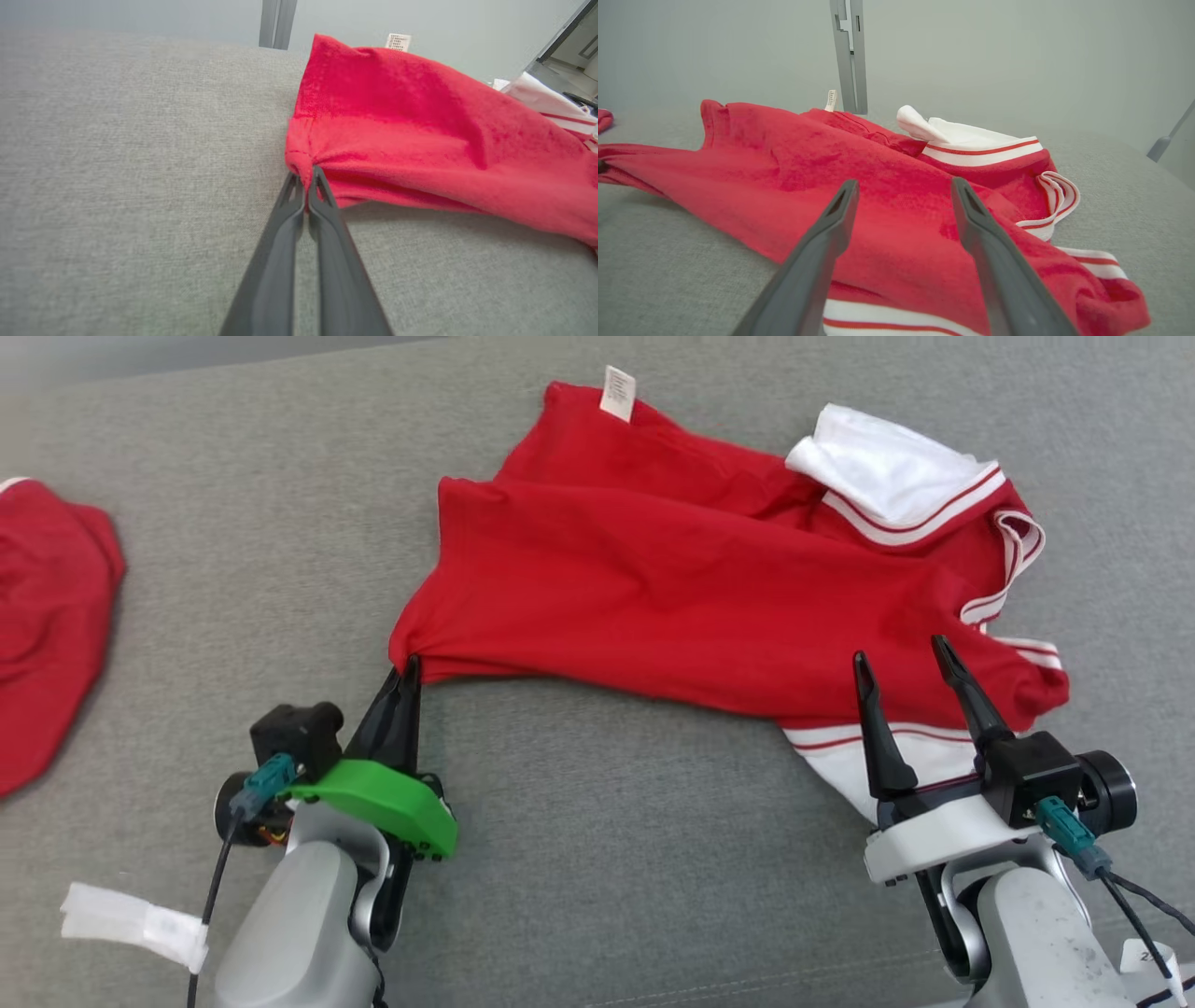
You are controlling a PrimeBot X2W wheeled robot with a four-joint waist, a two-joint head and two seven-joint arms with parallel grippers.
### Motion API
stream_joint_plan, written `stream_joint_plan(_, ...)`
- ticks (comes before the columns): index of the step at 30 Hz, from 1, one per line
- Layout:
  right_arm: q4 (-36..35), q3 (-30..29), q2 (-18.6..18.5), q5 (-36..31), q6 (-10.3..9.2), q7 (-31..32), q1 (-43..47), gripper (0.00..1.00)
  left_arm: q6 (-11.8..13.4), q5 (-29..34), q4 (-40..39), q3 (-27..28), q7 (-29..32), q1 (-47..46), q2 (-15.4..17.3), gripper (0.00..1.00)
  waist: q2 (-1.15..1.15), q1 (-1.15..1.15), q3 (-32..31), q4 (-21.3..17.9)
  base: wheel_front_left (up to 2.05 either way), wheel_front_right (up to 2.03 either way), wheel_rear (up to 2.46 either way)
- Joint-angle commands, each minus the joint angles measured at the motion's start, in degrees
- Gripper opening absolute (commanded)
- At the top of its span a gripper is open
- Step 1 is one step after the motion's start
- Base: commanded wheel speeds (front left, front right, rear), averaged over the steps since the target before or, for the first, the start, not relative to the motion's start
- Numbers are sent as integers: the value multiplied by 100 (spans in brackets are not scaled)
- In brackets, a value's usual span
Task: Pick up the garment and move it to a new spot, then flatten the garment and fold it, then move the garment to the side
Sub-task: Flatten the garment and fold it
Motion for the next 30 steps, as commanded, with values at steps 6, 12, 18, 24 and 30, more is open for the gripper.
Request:
stream_joint_plan(6, 38, -42, -17, -32, 0, 72, 114, 100, 1, 148, -339, 288, -3, 713, -45, 65, 0, 0, -595, 805, 0, 0, 0)
stream_joint_plan(12, 27, -90, -17, 11, -1, 115, 187, 100, 15, 253, -357, 507, -3, 1060, -125, 100, 0, 0, -795, 854, 0, 0, 0)
stream_joint_plan(18, -7, -213, -16, 49, -1, 132, 297, 100, -62, 519, -1113, 997, -3, 1477, -184, 100, 0, 0, -977, 808, 0, 0, 0)
stream_joint_plan(24, -28, -373, -16, 143, 0, 213, 405, 100, -194, 865, -2104, 1456, -3, 1873, -235, 100, 0, 0, -1097, 768, 0, 0, 0)
stream_joint_plan(30, -5, -552, -14, 269, 0, 449, 485, 100, -296, 1084, -2617, 1602, -2, 2168, -265, 100, 0, 0, -1130, 699, 0, 0, 0)
